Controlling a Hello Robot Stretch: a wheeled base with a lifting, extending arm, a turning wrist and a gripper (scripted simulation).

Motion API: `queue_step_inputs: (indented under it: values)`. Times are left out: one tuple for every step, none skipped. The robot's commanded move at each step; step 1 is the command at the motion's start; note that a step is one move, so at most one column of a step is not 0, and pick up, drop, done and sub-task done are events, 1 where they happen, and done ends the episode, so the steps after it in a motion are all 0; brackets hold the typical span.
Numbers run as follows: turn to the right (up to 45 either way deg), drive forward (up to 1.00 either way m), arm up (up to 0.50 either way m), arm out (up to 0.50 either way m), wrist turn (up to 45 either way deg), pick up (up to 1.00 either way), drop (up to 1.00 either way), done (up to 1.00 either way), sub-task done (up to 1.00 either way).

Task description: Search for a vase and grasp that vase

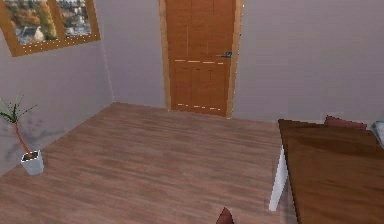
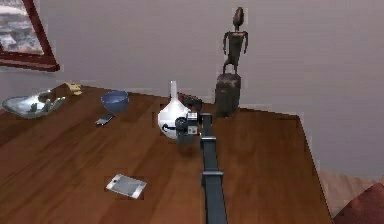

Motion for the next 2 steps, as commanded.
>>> queue_step_inputs:
  values:
    - [0.0, 0.0, 0.0, 0.0, 0.0, 1.0, 0.0, 0.0, 0.0]
    - [0.0, 0.0, 0.1, 0.0, 0.0, 0.0, 0.0, 0.0, 0.0]
